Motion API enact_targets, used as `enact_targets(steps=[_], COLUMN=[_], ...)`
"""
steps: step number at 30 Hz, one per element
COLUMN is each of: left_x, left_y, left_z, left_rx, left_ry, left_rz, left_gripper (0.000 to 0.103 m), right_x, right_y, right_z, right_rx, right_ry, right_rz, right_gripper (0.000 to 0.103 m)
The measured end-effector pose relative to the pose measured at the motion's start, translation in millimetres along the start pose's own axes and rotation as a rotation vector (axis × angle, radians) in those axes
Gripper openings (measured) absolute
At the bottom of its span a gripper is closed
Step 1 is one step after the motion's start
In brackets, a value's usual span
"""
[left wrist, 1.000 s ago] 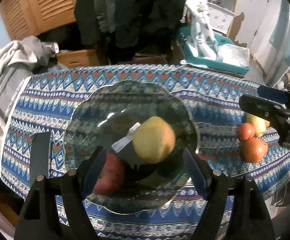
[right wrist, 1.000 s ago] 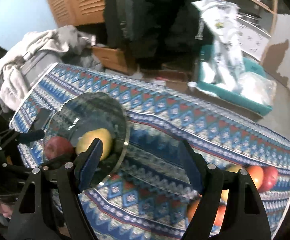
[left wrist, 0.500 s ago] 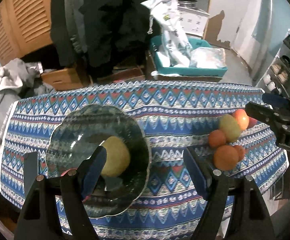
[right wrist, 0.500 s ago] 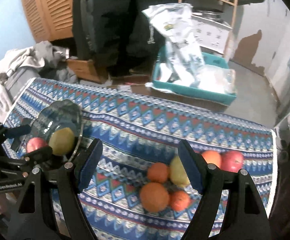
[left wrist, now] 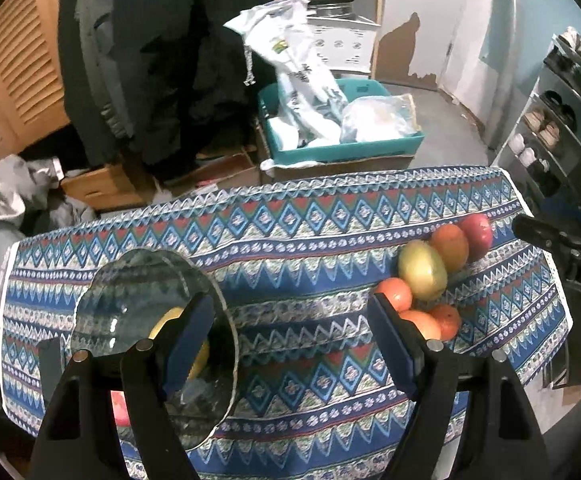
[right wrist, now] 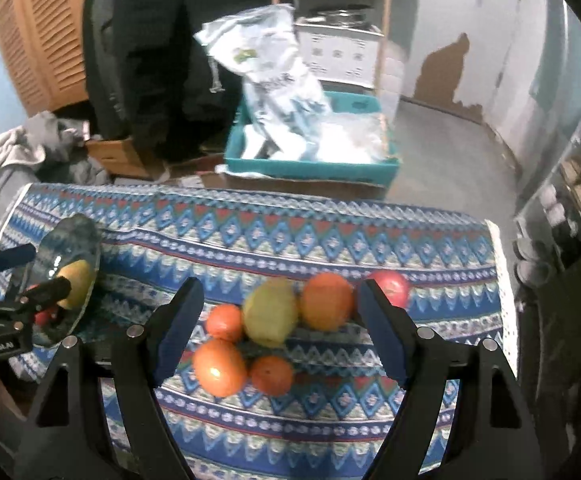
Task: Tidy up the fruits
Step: 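Move both tools back over the remaining fruit cluster, then grasp the second red apple with the right tool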
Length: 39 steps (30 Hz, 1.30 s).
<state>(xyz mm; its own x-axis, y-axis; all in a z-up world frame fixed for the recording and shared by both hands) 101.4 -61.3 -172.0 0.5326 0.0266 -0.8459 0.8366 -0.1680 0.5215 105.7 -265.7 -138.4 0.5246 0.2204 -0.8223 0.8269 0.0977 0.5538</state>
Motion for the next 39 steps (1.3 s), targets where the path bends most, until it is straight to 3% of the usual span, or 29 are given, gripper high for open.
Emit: enact_targets(steps=[22,39], left_x=[50,110], left_y=[39,44], left_z=[51,59], left_rx=[0.077,0.058], left_ry=[0.002,-0.017], left_rz=[-0.035,-0.122], left_gripper=[0.081,0.081], right_x=[28,103], right_y=[-10,-14], right_z=[108,134], right_rx=[0.171,0.277], right_ry=[-0.089,-0.067], right_rz=[-0.092,-0.202], right_gripper=[0.080,0.080])
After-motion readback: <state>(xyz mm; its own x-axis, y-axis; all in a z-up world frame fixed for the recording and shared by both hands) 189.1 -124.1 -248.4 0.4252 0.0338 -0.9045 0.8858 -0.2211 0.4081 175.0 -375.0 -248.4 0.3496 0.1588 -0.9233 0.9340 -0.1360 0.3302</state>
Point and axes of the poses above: each gripper's, at about its wrist camera, not at the fingertips, and x roughly the way its jaws point, z to its right, y to its top, the point moved 4 cm from there along x, roughly the way its jaws point, and after that the axes turned 8 degrees about y, right-handed, at the moved point
